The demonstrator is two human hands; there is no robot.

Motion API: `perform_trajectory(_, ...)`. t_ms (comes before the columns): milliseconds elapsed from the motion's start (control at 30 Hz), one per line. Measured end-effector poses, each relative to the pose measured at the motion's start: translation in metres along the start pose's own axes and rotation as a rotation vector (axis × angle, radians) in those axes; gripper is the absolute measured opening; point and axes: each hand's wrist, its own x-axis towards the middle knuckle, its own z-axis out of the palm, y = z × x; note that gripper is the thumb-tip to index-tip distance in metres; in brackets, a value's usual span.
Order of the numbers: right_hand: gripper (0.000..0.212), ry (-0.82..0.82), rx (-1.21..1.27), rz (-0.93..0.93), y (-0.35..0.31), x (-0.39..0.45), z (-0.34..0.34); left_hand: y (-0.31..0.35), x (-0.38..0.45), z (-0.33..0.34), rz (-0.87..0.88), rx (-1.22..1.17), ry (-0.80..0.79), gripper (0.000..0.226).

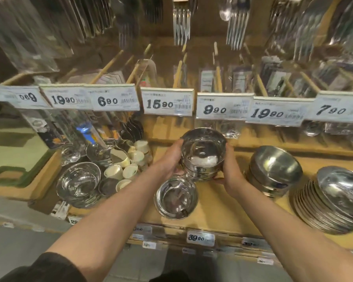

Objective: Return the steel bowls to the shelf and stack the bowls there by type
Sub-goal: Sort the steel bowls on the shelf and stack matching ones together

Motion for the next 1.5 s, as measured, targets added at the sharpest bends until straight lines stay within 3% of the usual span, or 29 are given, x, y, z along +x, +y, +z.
perform_trajectory(300,0.065,0.009,-0.008,0.093,0.009,0.01,0.0,-0.016,0.019,-0.002,-0.07,-0.038,-0.011,0.05)
perform_trajectory(433,0.042,-0.056,0.008,0.142,-0.002,0.001,0.002,-0.018,0.013,-0.011,-0.123,-0.118,0.012,0.049)
perform_trajectory(533,0.039,-0.085,0.015,0.145,-0.004,-0.009,0.0,-0.02,0.003,-0.019,-0.098,-0.102,0.014,0.042)
perform_trajectory(633,0.028,-0.057,-0.014,0.14,0.005,-0.027,0.0,-0.022,-0.018,-0.028,-0.051,0.0,0.028,0.042)
perform_trajectory(767,0.027,-0.019,-0.15,0.261,0.034,-0.06,0.006,-0.042,-0.053,-0.034,0.048,0.515,0.215,0.038)
perform_trajectory(833,0.039,-0.066,-0.274,0.352,0.052,-0.065,0.016,-0.055,-0.072,-0.03,0.003,0.501,0.297,0.04)
perform_trajectory(933,0.04,-0.134,-0.489,0.295,0.067,-0.065,0.037,-0.072,-0.088,-0.026,-0.019,0.53,0.308,0.045)
perform_trajectory(1033,0.053,-0.072,-0.4,0.258,0.074,-0.064,0.045,-0.085,-0.093,-0.026,-0.019,0.47,0.309,0.06)
perform_trajectory(1100,0.05,-0.069,-0.403,0.215,0.077,-0.07,0.04,-0.086,-0.1,-0.028,-0.055,0.495,0.307,0.061)
perform_trajectory(1267,0.048,-0.084,-0.419,0.156,0.07,-0.112,0.007,-0.083,-0.123,-0.026,-0.082,0.651,0.245,0.032)
perform_trajectory(1400,0.045,-0.096,-0.186,0.21,0.059,-0.149,-0.039,-0.069,-0.147,-0.008,-0.048,0.553,0.177,0.03)
perform_trajectory(1500,0.029,-0.047,-0.136,0.158,0.043,-0.165,-0.082,-0.051,-0.153,0.018,0.048,0.51,0.14,0.024)
